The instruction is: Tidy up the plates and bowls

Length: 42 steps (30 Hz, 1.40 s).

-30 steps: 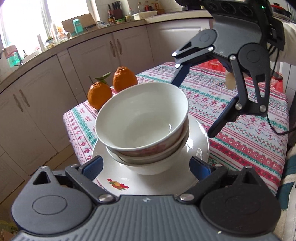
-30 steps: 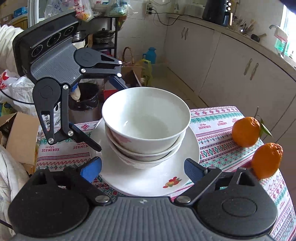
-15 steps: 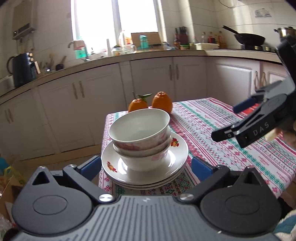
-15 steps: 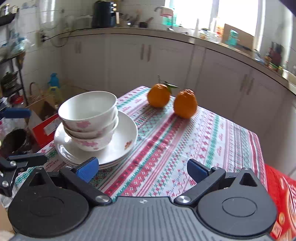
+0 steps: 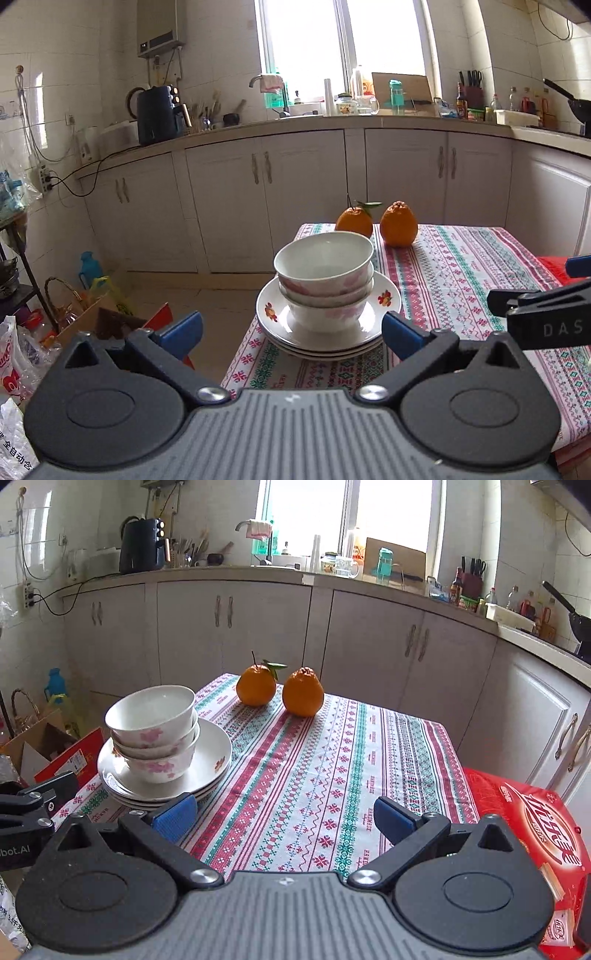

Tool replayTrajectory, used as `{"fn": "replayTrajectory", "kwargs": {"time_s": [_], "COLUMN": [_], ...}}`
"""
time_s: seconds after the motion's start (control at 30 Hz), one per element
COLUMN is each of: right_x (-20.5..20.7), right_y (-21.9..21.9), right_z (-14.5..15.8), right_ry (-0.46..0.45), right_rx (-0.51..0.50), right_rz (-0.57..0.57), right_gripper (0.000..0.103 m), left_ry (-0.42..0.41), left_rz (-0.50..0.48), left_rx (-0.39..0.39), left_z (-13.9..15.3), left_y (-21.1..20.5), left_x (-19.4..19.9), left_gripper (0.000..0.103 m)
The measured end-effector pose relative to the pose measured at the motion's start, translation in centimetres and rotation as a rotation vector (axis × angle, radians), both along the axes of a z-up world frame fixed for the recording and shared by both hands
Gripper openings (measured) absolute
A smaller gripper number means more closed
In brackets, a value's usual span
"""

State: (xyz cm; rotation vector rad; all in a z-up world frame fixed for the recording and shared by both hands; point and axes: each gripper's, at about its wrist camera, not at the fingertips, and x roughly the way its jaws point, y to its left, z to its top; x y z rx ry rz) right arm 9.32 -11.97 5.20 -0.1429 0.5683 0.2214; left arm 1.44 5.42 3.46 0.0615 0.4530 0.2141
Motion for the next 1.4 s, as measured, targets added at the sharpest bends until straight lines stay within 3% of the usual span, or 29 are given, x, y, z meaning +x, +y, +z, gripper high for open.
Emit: {"fn": "replayTrajectory", "kwargs": {"time_s": [0.3,1.4], "right_x": [-1.6,-2.0], "right_y": [0.6,0.4], "right_z": [1.0,0.9], "right_ry": [-0.043,-0.061], "right_rx": [-0.004,-0.006], "right_rz": [-0.001,-0.045], "right_gripper": [0.103,0.103], "left_ry": [0.007,0.019], "left_rz": [0.017,0.015], "left_rx": [-0.025,-0.023], "left_z": [0.7,0.9], "left_y": [0.0,-0.9], "left_x": [-0.6,-1.0], "left_gripper": [0.102,0.102]}}
